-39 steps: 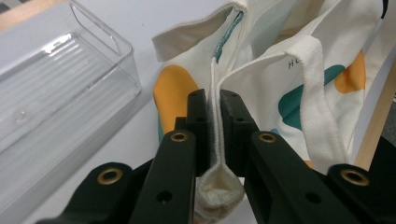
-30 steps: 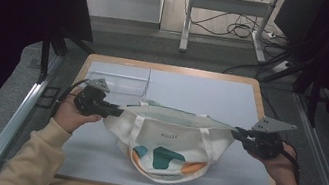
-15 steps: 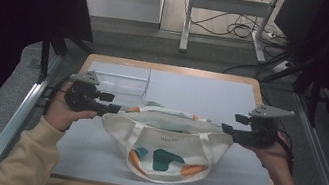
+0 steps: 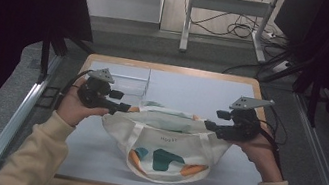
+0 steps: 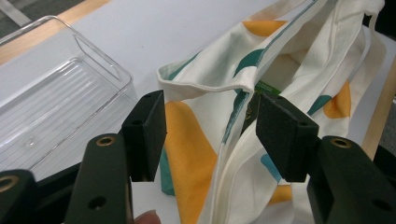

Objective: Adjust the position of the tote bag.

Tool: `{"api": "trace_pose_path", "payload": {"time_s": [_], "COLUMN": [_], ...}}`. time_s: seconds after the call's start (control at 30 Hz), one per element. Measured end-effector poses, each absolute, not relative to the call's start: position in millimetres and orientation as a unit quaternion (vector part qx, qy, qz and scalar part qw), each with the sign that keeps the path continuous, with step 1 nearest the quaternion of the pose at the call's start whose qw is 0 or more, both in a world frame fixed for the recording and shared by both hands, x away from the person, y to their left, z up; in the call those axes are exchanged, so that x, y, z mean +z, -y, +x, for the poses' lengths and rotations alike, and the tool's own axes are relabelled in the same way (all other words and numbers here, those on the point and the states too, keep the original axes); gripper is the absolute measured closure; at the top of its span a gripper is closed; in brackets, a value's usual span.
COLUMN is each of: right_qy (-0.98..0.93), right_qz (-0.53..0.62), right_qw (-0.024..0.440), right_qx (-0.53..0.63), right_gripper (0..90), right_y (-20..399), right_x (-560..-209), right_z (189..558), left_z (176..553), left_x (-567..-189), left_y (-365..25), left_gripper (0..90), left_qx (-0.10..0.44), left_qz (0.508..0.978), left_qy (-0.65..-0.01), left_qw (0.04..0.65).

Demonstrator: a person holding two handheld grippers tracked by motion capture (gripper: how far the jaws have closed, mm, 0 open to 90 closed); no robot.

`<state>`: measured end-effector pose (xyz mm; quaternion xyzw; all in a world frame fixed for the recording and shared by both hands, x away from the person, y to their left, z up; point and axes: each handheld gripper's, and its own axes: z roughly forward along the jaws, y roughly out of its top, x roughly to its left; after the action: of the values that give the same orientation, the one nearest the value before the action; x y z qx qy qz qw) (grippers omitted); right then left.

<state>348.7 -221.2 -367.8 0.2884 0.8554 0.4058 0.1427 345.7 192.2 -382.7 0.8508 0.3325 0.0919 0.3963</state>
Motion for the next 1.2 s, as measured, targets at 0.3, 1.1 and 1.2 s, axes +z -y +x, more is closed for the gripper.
{"api": "trace_pose_path", "payload": {"time_s": [0.3, 1.1, 1.2], "right_qy": [-0.848, -0.9, -0.906], "right_qz": [0.277, 0.197, 0.185], "right_qw": [0.135, 0.097, 0.092], "right_qx": [0.432, 0.377, 0.371], "right_gripper": [40.4, 42.8, 44.5], "right_y": [213, 154, 144], "right_x": [-357, -379, -383], "right_z": [343, 328, 328], "left_z": [356, 373, 374], "left_x": [-384, -397, -396], "left_y": [-173, -135, -134], "left_gripper": [41.3, 44.6, 44.9], "left_qx": [0.089, 0.072, 0.074], "left_qz": [0.862, 0.897, 0.899], "left_qy": [-0.32, -0.284, -0.283], "left_qw": [0.383, 0.332, 0.326]}}
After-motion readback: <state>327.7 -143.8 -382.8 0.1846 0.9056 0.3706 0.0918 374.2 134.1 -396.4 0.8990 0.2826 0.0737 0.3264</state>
